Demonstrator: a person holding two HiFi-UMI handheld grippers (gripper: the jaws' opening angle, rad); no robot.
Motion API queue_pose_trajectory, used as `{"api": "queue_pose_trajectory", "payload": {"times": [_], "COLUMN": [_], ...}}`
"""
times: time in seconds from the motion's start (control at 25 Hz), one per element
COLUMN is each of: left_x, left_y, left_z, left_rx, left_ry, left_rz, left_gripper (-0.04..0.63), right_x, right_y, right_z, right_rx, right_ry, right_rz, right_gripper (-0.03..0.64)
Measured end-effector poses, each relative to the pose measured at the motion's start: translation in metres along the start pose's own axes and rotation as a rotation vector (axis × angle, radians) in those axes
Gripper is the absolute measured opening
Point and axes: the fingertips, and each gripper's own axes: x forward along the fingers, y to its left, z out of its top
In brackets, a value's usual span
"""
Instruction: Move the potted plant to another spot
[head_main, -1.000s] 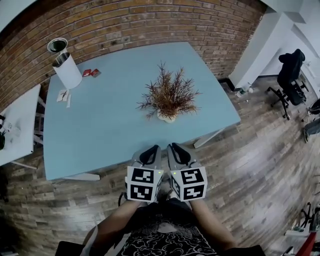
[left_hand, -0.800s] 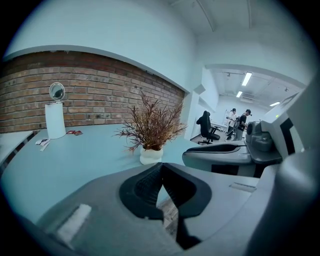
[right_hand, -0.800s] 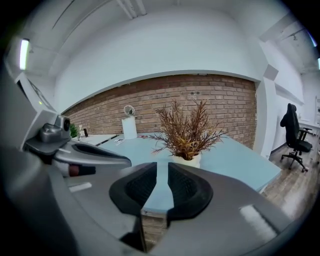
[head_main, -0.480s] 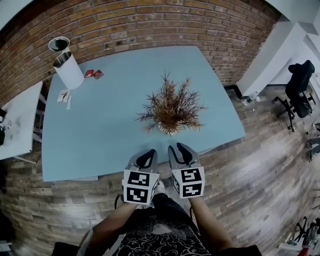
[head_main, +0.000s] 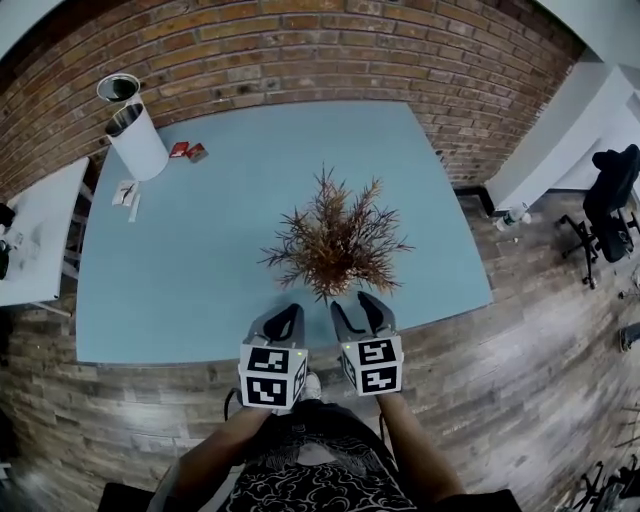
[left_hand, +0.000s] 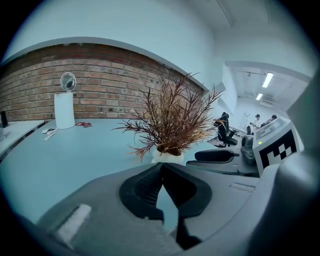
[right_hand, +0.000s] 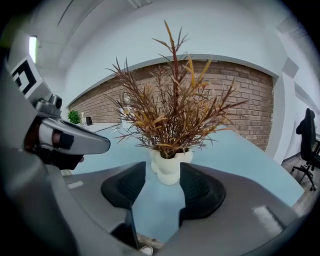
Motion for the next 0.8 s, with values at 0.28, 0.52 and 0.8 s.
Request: {"api": "queue_pose_trajectory", "payload": {"times": [0.28, 0.52, 0.8], "left_x": [0.011, 0.017, 0.022], "left_y": [0.019, 0.026, 0.036], "left_z": [0.003, 0.008, 0.004], "left_rx": [-0.053, -0.079, -0.086], "left_ry": [-0.009, -0.026, -0.007], "left_rz": [0.066, 0.089, 0.11], "left_gripper": [0.002, 0.0, 0.001], "right_x": [0.03, 0.045, 0.062], "right_y": [-0.015, -0.023, -0.024], "right_z": [-0.005, -0.005, -0.005], "right_rx": [-0.045, -0.059, -0.088], "right_ry": [0.022, 0.009, -0.001], "right_rz": [0.055, 0.078, 0.161], "right_gripper": [0.298, 0.374, 0.443]}}
